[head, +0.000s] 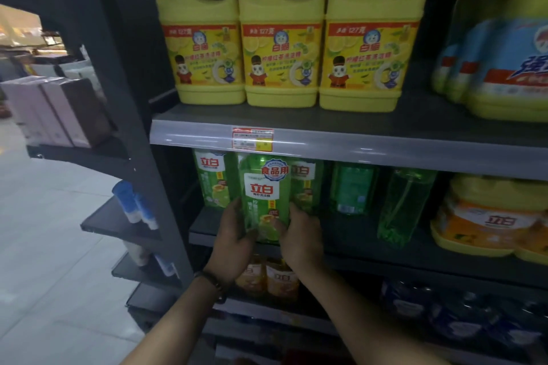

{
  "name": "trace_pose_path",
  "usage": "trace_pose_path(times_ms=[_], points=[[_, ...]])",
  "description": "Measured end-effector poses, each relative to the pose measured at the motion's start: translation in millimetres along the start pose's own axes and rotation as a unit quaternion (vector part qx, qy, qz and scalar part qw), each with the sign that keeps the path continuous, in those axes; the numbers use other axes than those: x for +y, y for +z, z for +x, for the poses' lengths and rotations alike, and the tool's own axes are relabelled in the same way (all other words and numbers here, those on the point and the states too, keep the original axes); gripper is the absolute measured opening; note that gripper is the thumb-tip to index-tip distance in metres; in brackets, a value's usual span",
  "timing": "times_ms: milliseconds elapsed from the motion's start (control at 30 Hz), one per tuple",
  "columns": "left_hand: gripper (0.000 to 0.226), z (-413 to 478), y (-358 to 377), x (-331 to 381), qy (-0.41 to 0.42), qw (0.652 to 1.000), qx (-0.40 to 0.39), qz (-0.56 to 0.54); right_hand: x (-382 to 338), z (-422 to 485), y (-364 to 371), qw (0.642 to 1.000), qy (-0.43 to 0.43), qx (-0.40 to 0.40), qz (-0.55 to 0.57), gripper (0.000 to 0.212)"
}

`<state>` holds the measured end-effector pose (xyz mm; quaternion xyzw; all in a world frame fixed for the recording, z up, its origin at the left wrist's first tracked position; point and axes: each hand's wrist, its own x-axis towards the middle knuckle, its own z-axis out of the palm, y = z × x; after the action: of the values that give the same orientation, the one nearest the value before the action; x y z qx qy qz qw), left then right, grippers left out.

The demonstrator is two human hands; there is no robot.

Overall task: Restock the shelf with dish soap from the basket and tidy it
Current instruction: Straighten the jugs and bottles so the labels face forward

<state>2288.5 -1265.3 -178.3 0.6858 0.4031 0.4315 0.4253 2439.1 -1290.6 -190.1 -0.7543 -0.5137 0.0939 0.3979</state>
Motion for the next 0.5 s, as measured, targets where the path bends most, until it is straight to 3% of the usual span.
trace_pose_path(times_ms=[100, 267, 500], points=[[0.088, 4, -19, -4, 0.013, 1.000, 0.013, 0.014, -17, 5, 24, 1.000, -0.015, -0.007, -0.023, 0.044], [0.070, 9, -41, -25, -0.010, 0.999, 0.049, 0.009, -37, 14, 57, 0.999, -0.028, -0.017, -0.039, 0.050], [0.078, 18, -62, -41, -0.039, 0.996, 0.065, 0.049, -54, 22, 82, 0.997, -0.051, -0.015, -0.060, 0.057]])
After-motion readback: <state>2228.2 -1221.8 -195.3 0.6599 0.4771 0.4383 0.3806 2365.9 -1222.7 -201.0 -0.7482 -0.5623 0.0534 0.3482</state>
